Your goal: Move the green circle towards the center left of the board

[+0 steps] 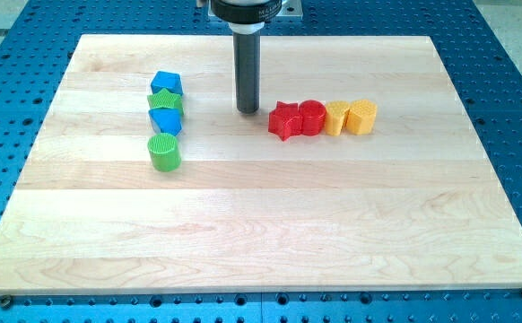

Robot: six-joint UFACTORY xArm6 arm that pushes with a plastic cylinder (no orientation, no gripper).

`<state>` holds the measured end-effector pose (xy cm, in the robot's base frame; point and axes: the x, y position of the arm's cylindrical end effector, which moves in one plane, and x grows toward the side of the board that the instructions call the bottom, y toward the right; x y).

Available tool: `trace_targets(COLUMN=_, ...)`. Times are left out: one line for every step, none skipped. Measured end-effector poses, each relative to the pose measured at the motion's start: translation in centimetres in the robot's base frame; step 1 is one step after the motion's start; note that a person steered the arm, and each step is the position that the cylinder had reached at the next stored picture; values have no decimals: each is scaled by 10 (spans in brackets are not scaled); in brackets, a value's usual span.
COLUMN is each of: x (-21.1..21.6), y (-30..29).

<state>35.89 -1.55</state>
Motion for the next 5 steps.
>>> trace_targets(x=0, y=0)
trace_targets(x=1, y=-8)
trace_targets(x=24, y=-33)
trace_targets(x=104, y=-80)
trace_targets(x=127, y=-94)
